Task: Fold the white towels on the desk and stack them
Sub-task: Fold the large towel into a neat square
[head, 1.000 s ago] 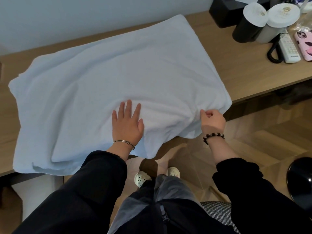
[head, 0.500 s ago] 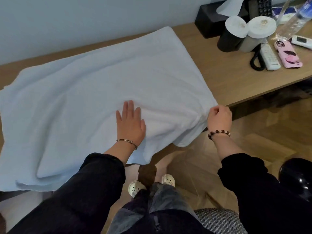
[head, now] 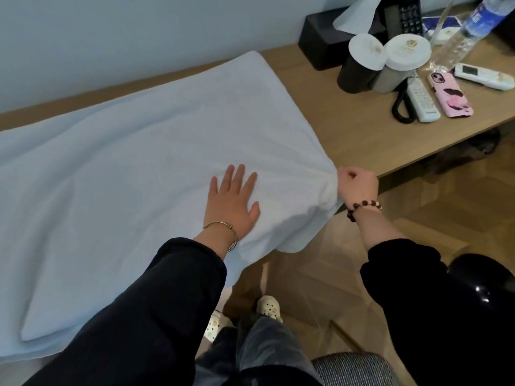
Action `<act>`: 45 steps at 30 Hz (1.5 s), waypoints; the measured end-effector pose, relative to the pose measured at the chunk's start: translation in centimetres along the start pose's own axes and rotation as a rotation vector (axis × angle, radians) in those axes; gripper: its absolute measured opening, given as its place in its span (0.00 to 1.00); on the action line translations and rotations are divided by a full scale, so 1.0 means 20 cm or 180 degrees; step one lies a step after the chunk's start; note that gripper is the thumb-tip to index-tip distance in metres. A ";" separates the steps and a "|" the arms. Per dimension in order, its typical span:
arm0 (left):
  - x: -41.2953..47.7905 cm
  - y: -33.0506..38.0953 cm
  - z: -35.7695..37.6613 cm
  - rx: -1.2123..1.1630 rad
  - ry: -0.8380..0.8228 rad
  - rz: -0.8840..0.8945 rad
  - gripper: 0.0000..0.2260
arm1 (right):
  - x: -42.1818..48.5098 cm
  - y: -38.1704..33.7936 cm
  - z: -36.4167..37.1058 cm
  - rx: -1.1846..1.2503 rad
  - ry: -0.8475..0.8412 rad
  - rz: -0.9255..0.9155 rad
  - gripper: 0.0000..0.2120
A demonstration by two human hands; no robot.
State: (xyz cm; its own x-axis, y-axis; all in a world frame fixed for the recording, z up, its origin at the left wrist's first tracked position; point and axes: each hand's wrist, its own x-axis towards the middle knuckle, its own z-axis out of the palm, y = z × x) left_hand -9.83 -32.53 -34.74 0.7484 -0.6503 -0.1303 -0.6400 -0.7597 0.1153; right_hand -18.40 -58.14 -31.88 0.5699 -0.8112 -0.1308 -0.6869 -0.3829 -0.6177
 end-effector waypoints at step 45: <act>0.01 0.00 0.00 -0.0014 0.0135 -0.0068 0.27 | 0.03 -0.14 -0.08 -0.2623 -0.1076 -0.0966 0.12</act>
State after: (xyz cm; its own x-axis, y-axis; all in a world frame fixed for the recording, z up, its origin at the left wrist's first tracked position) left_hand -9.69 -32.61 -34.75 0.7686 -0.6332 -0.0910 -0.6231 -0.7733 0.1174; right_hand -16.89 -58.18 -29.07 0.7888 -0.5037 -0.3521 -0.5165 -0.8538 0.0642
